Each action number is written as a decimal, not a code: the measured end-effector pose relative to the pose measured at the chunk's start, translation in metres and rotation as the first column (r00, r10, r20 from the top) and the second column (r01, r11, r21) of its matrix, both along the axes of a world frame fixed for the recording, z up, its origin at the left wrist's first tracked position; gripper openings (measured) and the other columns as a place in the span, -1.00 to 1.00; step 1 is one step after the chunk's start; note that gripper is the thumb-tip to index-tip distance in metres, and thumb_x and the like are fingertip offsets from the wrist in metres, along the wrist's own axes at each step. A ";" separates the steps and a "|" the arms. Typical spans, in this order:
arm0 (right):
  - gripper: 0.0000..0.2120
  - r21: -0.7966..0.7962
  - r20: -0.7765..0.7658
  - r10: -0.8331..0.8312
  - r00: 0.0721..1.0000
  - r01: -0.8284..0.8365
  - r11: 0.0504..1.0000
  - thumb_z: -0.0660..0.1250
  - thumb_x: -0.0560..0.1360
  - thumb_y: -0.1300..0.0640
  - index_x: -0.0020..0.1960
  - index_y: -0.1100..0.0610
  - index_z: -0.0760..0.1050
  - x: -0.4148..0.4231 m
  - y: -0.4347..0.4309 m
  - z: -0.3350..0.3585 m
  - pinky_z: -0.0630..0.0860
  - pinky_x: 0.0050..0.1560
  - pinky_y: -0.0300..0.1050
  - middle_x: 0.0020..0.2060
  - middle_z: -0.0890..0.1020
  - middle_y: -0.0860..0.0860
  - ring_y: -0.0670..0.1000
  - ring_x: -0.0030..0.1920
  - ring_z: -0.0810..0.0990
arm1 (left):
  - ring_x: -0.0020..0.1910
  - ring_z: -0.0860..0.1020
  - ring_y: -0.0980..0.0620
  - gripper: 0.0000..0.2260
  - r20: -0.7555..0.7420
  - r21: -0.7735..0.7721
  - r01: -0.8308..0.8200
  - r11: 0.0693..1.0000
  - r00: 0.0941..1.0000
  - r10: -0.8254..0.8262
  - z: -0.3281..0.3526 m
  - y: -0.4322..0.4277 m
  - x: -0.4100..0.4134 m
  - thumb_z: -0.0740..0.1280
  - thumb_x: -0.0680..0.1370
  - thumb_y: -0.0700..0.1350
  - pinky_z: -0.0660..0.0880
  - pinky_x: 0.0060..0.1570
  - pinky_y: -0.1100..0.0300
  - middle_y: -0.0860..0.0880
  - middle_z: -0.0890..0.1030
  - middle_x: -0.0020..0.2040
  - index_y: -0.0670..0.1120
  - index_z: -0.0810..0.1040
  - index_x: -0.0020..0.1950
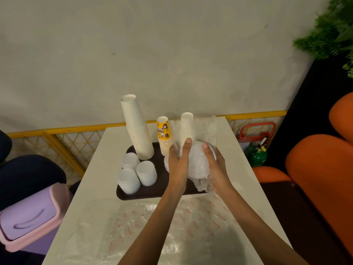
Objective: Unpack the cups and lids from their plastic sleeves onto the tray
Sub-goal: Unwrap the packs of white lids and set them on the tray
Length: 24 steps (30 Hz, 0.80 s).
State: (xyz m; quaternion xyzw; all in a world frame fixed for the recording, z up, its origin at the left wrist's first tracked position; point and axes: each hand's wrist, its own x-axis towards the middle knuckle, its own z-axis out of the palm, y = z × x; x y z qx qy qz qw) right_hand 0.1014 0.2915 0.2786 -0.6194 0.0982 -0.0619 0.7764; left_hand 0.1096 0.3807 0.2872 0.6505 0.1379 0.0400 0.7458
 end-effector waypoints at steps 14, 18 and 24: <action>-0.39 0.103 -0.091 0.078 0.993 -0.068 0.992 0.06 0.44 -0.42 0.36 -0.12 0.30 -0.006 0.007 -0.014 0.38 0.29 -0.09 0.32 0.46 -0.07 -0.05 0.34 0.42 | 0.11 0.52 0.06 -0.64 0.096 -0.027 -0.209 0.978 0.973 0.211 -0.009 0.001 0.003 0.31 0.55 0.00 0.47 -0.22 0.49 -0.03 0.53 0.18 -0.09 0.43 0.30; -0.52 0.179 -0.075 -0.034 0.997 0.047 0.983 0.24 0.46 -0.27 0.31 -0.11 0.30 0.009 0.009 -0.009 0.49 0.21 0.04 0.14 0.50 -0.11 -0.01 0.13 0.53 | 0.03 0.53 0.10 -0.61 0.111 0.010 -0.120 0.993 0.987 0.118 -0.013 -0.017 -0.011 0.20 0.61 -0.03 0.47 -0.22 0.52 -0.09 0.50 0.22 -0.16 0.34 0.39; -0.66 0.152 -0.091 -0.175 0.980 0.187 0.971 0.27 0.45 -0.19 0.17 -0.14 0.35 0.009 0.003 -0.006 0.54 0.14 0.09 0.15 0.50 -0.03 0.05 0.13 0.52 | 0.18 0.53 0.09 -0.45 0.049 0.031 0.131 0.991 0.990 -0.132 -0.032 -0.031 -0.039 0.24 0.36 0.44 0.51 0.04 0.35 0.02 0.51 0.20 0.15 0.39 0.22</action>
